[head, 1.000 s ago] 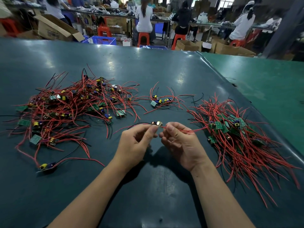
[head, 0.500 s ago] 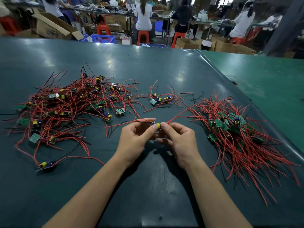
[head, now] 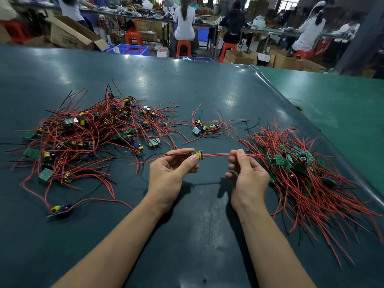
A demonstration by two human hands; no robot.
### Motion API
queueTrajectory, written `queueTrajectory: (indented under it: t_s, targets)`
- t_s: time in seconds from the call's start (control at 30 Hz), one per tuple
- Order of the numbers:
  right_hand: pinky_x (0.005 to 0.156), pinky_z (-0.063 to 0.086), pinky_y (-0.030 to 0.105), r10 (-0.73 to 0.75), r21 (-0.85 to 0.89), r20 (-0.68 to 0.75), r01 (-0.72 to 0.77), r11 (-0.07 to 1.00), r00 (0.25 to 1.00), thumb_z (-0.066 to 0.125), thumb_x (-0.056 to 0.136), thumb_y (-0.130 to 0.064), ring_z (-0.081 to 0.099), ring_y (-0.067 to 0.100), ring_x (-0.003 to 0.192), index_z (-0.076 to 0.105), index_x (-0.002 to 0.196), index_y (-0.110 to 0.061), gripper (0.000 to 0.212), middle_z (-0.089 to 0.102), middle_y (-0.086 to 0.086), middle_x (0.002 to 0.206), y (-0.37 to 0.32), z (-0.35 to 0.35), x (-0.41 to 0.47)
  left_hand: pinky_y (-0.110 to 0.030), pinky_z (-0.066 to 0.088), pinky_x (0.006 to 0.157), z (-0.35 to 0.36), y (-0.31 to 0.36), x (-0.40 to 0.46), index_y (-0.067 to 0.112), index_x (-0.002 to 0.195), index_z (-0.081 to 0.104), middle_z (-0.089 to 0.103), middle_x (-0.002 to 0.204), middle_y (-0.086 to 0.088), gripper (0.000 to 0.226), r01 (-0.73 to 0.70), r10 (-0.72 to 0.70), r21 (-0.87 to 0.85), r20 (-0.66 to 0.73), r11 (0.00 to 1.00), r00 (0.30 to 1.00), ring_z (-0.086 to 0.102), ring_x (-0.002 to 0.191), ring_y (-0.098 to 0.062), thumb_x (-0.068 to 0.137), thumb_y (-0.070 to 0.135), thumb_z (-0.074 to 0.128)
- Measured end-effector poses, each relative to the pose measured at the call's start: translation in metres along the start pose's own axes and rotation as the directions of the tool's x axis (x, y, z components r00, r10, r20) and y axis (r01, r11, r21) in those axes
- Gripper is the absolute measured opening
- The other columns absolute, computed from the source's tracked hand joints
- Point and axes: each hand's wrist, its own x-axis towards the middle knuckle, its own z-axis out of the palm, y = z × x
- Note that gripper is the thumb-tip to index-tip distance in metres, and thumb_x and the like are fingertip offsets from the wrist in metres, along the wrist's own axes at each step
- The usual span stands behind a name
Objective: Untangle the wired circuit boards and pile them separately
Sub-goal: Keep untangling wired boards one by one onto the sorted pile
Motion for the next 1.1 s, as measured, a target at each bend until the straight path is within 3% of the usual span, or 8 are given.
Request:
queueTrajectory:
  t_s: [0.2,0.37,0.53,0.63,0.7,0.83,0.9,1.1]
  targets:
    - [0.038,0.042,0.020,-0.109,-0.015,-0.113,0.108,0.994,0.988,0.054,0.100,-0.018,0.053,0.004,0.048,0.070,0.078,-0.008,0.029,0.063,-0.005,0.057,0.001,-0.007,0.008,-0.021,0.055,0.065,0.001,-0.001,0.000,0.011,0.089,0.074,0.074,0.077,-0.006,0.021,0.008,-0.008,-0.010,0.016,1.000,1.000,0.067,0.063,-0.015,0.069,0.018,0.076]
    - [0.037,0.042,0.022,-0.157,-0.040,-0.182,0.153,0.987,0.971,0.053,0.101,-0.019,0.050,0.006,0.044,0.069,0.080,-0.006,0.030,0.059,-0.003,0.059,0.003,-0.010,0.012,-0.022,0.055,0.065,-0.001,-0.001,0.001,0.010,0.091,0.073,0.074,0.076,-0.004,0.013,-0.035,0.035,-0.003,-0.022,0.999,0.999,0.066,0.062,-0.015,0.079,0.006,0.073]
    - [0.035,0.043,0.022,-0.099,-0.049,-0.168,0.092,0.995,0.981,0.050,0.102,-0.014,0.051,0.007,0.041,0.066,0.089,-0.005,0.023,0.060,0.007,0.077,0.005,-0.008,0.010,-0.017,0.052,0.071,-0.001,0.003,0.001,0.008,0.100,0.071,0.074,0.088,0.000,0.015,-0.227,0.251,0.168,-0.138,0.959,0.958,0.066,0.073,-0.007,0.086,0.004,0.069]
    - [0.039,0.043,0.023,-0.215,-0.221,-0.120,0.185,0.957,0.969,0.056,0.099,-0.016,0.052,0.008,0.049,0.064,0.096,-0.019,0.010,0.061,0.004,0.083,0.005,-0.010,0.007,-0.013,0.046,0.081,-0.008,0.009,0.004,0.000,0.106,0.071,0.067,0.099,-0.003,0.021,-0.490,0.625,0.564,-0.061,0.665,0.778,0.058,0.086,0.001,0.088,0.010,0.070]
    - [0.049,0.048,0.025,-0.282,-0.285,0.128,0.307,0.908,0.951,0.063,0.095,-0.015,0.056,0.011,0.058,0.068,0.097,-0.027,0.013,0.064,-0.001,0.080,0.008,-0.004,-0.006,-0.015,0.045,0.082,-0.012,0.009,0.005,-0.002,0.111,0.070,0.061,0.098,-0.009,0.026,-0.582,0.745,0.658,0.047,0.478,0.665,0.057,0.088,-0.007,0.088,0.010,0.072]
    - [0.052,0.050,0.020,-0.225,-0.200,0.531,0.379,0.904,0.817,0.067,0.088,-0.021,0.063,0.011,0.064,0.066,0.109,-0.035,0.026,0.066,0.000,0.091,0.020,0.010,-0.029,-0.038,0.050,0.094,-0.014,0.008,0.011,-0.001,0.108,0.069,0.063,0.114,-0.013,0.026,-0.670,0.751,0.659,0.238,0.342,0.616,0.062,0.108,-0.025,0.085,0.008,0.076]
    - [0.053,0.051,0.022,-0.276,-0.192,0.554,0.444,0.875,0.785,0.067,0.089,-0.025,0.064,0.014,0.064,0.064,0.114,-0.032,0.026,0.064,0.001,0.094,0.022,0.011,-0.030,-0.046,0.052,0.088,-0.014,0.006,0.012,-0.001,0.110,0.070,0.068,0.109,-0.012,0.028,-0.694,0.716,0.659,0.332,0.289,0.614,0.065,0.101,-0.027,0.084,0.006,0.076]
    - [0.051,0.048,0.020,-0.411,-0.198,0.499,0.562,0.803,0.763,0.065,0.091,-0.015,0.058,0.021,0.066,0.075,0.102,-0.011,0.015,0.063,-0.004,0.087,0.019,0.010,-0.026,-0.042,0.047,0.078,-0.008,0.007,0.013,0.002,0.117,0.069,0.064,0.098,-0.014,0.027,-0.761,0.670,0.640,0.519,0.108,0.531,0.058,0.086,-0.028,0.092,0.010,0.066]
